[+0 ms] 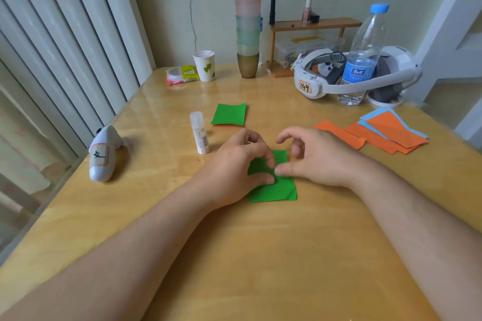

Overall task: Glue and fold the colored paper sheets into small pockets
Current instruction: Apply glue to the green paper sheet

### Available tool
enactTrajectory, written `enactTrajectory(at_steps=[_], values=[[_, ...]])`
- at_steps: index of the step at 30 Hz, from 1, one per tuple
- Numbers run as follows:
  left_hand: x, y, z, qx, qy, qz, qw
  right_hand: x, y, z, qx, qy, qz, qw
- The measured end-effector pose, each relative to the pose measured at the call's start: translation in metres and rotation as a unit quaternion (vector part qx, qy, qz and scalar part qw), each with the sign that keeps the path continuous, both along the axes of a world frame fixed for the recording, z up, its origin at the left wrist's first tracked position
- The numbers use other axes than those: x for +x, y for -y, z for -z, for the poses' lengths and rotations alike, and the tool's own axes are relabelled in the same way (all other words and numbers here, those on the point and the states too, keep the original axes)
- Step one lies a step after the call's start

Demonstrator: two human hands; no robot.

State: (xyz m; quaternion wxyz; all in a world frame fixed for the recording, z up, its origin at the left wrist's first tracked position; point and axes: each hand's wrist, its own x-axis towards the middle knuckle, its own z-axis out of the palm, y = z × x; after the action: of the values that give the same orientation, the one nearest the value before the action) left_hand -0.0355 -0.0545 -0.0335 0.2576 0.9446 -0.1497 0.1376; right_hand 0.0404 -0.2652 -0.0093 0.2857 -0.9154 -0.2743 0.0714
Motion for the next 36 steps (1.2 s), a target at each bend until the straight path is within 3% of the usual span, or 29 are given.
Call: enactTrajectory(at_steps=[5,10,13,16,18,21,24,27,29,33,36], values=[[-0.002,-0.005,0.001,-0.024,-0.013,-0.001,1.0,-0.001,0.009,-0.004,-0.149,-0.032,-0.05,0.987],[-0.005,-0.009,0.0,-0.015,0.016,0.01,1.0,0.0,0.015,-0.006,-0.162,-0.05,-0.079,0.982],[-0.007,-0.013,-0.009,-0.036,0.115,-0.004,0.993,0.002,0.016,-0.002,-0.149,-0.047,-0.082,0.984],[-0.006,-0.024,-0.021,-0.101,0.258,-0.113,0.954,0.003,0.018,-0.002,-0.122,-0.047,-0.069,0.989],[-0.002,-0.036,-0.025,-0.184,0.274,-0.233,0.915,0.001,0.016,-0.004,-0.078,-0.036,-0.051,0.995],[0.003,-0.054,-0.024,-0.293,0.144,-0.327,0.887,0.004,0.009,-0.003,0.029,-0.001,-0.018,0.999],[0.003,-0.063,-0.019,-0.373,-0.035,-0.293,0.88,0.006,0.002,0.002,0.119,0.025,0.011,0.992],[0.003,-0.061,-0.015,-0.386,-0.05,-0.244,0.888,0.002,-0.004,0.006,0.175,0.034,0.014,0.984],[0.003,-0.054,-0.019,-0.449,-0.041,-0.168,0.877,-0.001,-0.007,0.008,0.204,0.023,0.007,0.979],[-0.005,-0.028,-0.029,-0.63,-0.131,0.033,0.764,-0.01,-0.016,0.006,0.264,-0.024,-0.046,0.963],[-0.012,-0.014,-0.032,-0.667,-0.166,0.09,0.721,-0.016,-0.022,0.003,0.297,-0.099,-0.095,0.945]])
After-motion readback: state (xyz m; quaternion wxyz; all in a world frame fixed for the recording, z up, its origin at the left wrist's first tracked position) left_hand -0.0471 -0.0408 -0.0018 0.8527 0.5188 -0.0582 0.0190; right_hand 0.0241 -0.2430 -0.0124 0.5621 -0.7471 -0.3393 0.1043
